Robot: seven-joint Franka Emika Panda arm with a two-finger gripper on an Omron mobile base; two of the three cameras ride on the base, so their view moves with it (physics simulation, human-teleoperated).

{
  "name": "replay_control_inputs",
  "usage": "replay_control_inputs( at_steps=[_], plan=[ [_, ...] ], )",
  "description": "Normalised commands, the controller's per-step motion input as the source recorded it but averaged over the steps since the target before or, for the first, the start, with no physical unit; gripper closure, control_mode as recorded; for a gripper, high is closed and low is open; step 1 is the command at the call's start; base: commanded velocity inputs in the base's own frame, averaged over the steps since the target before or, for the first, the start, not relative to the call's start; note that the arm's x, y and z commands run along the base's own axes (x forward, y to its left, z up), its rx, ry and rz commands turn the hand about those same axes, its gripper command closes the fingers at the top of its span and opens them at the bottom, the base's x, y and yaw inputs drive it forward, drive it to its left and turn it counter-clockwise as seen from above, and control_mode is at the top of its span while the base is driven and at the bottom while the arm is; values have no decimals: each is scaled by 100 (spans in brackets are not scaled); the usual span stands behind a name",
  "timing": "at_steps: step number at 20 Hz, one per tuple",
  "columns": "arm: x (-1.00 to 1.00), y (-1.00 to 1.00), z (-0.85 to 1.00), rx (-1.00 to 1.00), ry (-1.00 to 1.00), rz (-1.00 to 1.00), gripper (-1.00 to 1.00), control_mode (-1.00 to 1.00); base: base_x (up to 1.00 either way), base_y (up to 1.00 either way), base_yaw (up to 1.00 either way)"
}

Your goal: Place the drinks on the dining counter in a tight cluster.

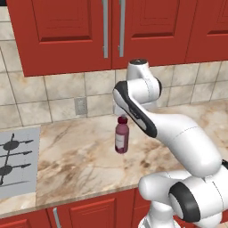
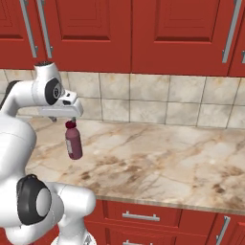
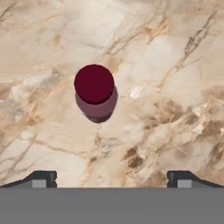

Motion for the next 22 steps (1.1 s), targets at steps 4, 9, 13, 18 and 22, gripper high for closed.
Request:
replay_control_inputs(
  at_steps=[4,9,13,18,22],
  plan=[
    [30,13,-27,0,0,0,-100,-100,0,0,0],
    [24,5,-28,0,0,0,-100,-100,0,0,0],
    [21,3,-24,0,0,0,-100,-100,0,0,0],
    [20,3,-19,5,0,0,-100,-100,0,0,0],
    [17,2,-16,9,0,0,-100,-100,0,0,0]
  ],
)
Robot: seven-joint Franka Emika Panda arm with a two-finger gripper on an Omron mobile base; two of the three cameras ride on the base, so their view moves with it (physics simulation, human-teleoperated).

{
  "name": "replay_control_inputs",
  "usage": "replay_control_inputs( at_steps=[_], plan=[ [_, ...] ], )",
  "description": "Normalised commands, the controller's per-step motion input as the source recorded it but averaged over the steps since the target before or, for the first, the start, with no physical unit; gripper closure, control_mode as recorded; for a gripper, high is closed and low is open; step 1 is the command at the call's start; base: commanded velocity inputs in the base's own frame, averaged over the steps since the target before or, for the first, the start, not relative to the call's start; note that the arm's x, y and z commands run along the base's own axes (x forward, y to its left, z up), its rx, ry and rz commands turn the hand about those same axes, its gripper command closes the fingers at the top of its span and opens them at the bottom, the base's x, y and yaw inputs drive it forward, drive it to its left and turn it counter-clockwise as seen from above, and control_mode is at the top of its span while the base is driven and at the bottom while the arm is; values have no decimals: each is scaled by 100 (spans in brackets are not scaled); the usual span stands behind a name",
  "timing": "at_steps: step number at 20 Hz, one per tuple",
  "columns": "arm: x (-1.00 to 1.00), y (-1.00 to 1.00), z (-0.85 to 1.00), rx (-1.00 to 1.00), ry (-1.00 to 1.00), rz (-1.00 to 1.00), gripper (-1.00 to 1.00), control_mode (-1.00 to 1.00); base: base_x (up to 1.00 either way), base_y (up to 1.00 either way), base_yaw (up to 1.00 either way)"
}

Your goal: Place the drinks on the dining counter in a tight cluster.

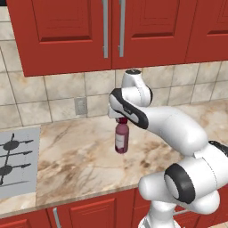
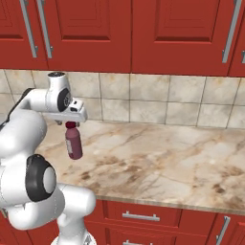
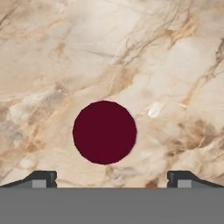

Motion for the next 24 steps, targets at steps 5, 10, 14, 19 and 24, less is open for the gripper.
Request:
replay_control_inputs(
  at_steps=[5,10,14,19,24],
  plan=[
    [7,7,-12,1,0,0,-100,-100,0,0,0],
    [15,6,-12,0,0,0,-100,-100,0,0,0],
    [14,0,-6,0,0,0,-100,-100,0,0,0],
    [3,-2,0,0,0,0,-100,-100,0,0,0],
    [6,0,-8,0,2,0,-100,-100,0,0,0]
  ],
)
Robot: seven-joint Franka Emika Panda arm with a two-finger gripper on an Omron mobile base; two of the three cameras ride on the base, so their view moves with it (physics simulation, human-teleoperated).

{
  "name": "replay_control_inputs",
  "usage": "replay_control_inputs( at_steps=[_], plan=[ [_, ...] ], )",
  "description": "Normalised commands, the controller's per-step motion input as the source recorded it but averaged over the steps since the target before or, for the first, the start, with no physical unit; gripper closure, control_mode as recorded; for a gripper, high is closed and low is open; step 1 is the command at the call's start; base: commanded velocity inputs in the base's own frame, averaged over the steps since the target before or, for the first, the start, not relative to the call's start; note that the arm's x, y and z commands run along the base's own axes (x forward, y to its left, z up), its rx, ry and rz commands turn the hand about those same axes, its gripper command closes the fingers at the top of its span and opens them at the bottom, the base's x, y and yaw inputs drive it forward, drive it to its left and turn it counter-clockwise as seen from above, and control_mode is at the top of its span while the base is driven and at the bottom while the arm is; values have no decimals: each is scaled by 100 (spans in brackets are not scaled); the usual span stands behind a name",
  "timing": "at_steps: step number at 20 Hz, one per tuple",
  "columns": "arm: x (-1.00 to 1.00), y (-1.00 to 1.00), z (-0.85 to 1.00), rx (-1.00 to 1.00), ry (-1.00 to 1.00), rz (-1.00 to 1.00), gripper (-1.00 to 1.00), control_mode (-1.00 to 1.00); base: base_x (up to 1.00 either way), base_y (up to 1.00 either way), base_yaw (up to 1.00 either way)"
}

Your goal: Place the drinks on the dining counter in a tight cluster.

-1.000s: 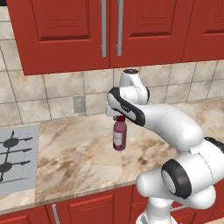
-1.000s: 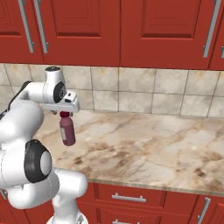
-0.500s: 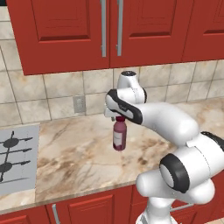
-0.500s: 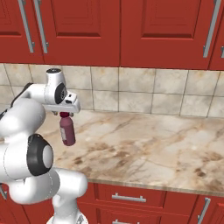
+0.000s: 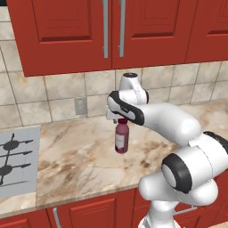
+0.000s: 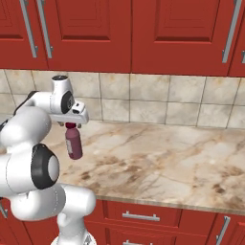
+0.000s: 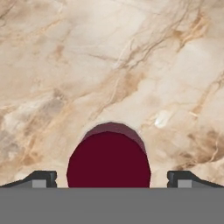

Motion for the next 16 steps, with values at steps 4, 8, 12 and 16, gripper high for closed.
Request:
replay_control_inputs(
  at_steps=[4,8,12,16],
  plan=[
    [10,0,-13,-1,1,0,-100,-100,0,0,0],
    [5,0,-11,-1,2,0,-100,-100,0,0,0],
    [0,0,-15,-2,5,0,-100,-100,0,0,0],
    [0,2,-17,-3,6,0,100,-100,0,0,0]
  ],
)
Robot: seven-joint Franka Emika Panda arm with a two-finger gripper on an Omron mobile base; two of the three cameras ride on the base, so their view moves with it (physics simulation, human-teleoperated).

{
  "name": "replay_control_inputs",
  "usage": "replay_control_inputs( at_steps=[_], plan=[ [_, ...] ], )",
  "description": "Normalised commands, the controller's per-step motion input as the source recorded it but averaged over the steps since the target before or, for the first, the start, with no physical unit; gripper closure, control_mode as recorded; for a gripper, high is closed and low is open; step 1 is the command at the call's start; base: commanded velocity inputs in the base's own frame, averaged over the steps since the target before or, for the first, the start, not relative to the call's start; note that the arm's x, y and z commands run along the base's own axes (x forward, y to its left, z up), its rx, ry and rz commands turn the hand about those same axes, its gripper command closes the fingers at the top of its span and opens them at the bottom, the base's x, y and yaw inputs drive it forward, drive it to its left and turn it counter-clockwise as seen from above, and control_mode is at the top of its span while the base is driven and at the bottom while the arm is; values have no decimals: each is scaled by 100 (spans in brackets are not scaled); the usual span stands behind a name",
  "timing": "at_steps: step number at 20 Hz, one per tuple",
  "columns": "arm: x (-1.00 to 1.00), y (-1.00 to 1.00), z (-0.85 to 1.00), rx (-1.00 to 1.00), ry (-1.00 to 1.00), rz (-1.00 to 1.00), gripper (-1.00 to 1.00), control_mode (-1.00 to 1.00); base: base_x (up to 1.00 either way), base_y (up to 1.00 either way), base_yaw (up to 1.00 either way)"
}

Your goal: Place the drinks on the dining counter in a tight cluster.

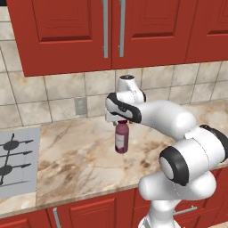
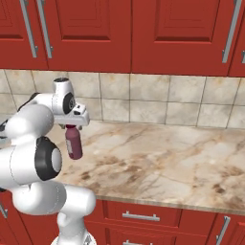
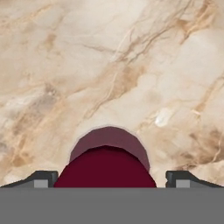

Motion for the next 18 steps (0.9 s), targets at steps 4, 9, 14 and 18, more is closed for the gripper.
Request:
replay_control_inputs(
  at_steps=[4,9,14,18],
  plan=[
    [-1,9,-14,-11,6,0,100,-100,0,0,0],
    [-31,6,-5,-3,1,2,100,-100,0,0,0],
    [-53,4,18,1,1,11,100,-100,0,0,0],
    [-60,0,35,3,-4,15,100,-100,0,0,0]
  ],
)
